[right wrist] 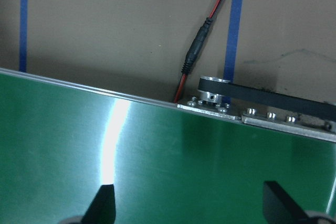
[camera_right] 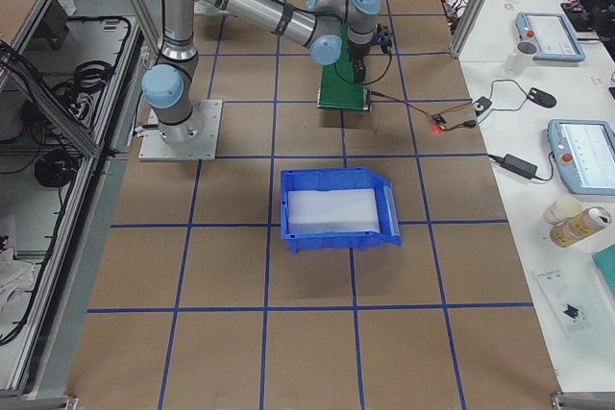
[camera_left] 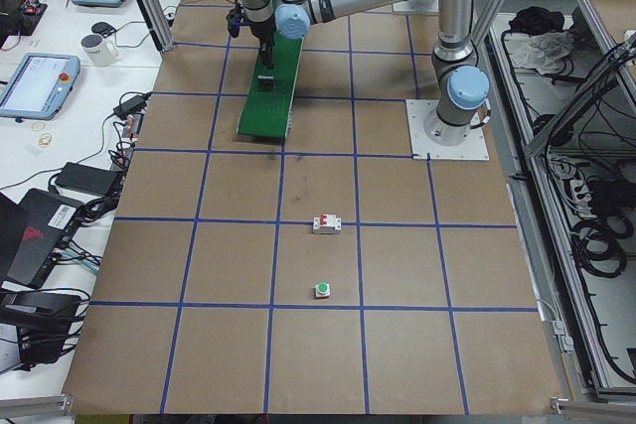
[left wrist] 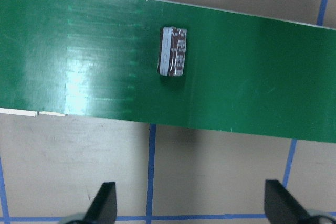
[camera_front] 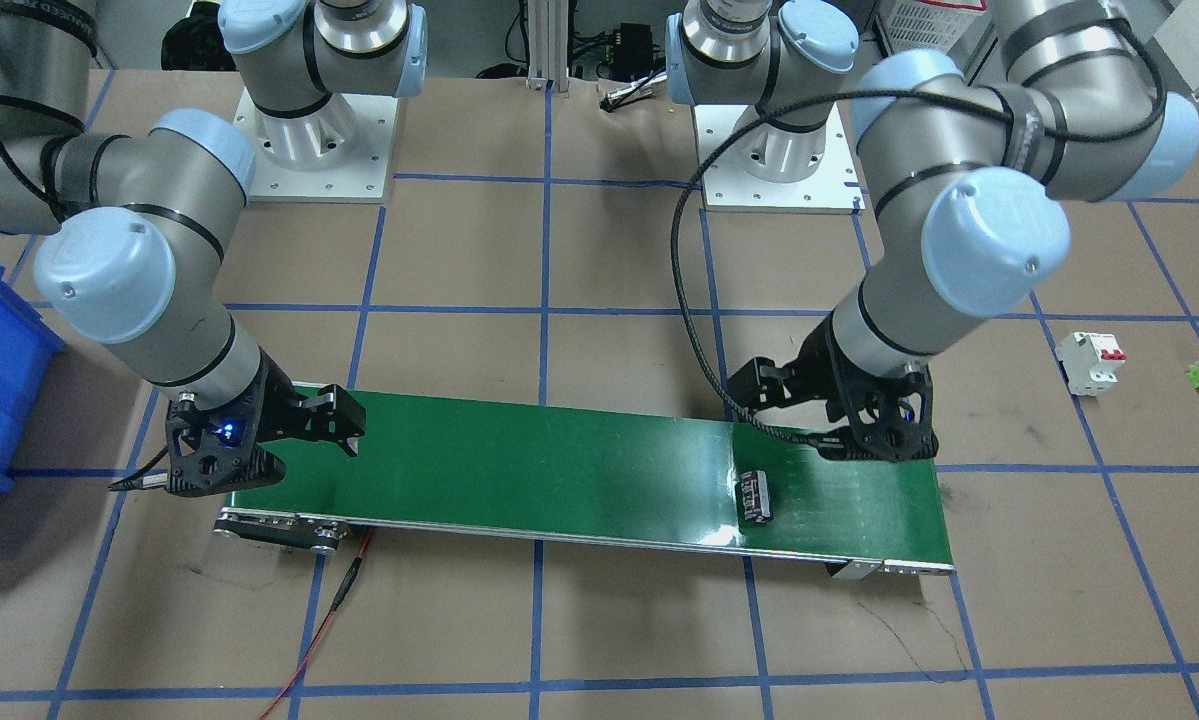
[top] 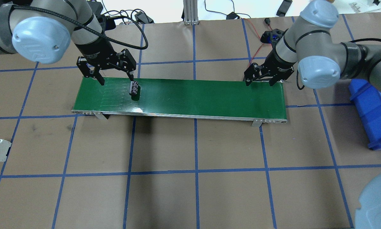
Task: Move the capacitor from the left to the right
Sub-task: 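Raise the left gripper while the belt carries the capacitor toward the right gripper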
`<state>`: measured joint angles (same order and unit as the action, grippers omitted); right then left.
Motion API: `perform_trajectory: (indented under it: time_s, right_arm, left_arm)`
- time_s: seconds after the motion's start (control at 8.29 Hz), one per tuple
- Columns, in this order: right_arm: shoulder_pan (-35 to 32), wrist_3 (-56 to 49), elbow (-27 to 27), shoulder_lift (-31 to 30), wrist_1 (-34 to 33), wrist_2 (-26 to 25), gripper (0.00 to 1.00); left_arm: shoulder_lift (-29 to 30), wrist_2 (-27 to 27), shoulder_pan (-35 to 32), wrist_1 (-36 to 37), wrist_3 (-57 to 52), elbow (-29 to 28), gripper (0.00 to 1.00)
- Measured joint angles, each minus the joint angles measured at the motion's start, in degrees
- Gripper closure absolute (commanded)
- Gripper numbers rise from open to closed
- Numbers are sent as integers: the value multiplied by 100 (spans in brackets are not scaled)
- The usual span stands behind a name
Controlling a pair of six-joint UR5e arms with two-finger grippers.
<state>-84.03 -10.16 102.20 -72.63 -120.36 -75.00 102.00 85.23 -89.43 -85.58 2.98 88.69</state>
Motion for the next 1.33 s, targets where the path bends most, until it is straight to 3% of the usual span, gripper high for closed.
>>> perform_trajectory:
  time_s: [0.12,0.36,0.72,1.33]
  right_arm:
    - [163,-7,135,0,-58,426,1]
    - [272,-15,244,19,-83,731,0]
    - [289,-17,264,72,-60,759,0]
    - [291,0,272,96,5,744,0]
  left_arm:
    - [-251,8,-62,-290,94,-5,0]
    - [-792,18,-109,-871,146,-5,0]
    - [-1194,18,-115,-1145,89,-6,0]
    - [-1238,-51,-123,-1159,-8,28,0]
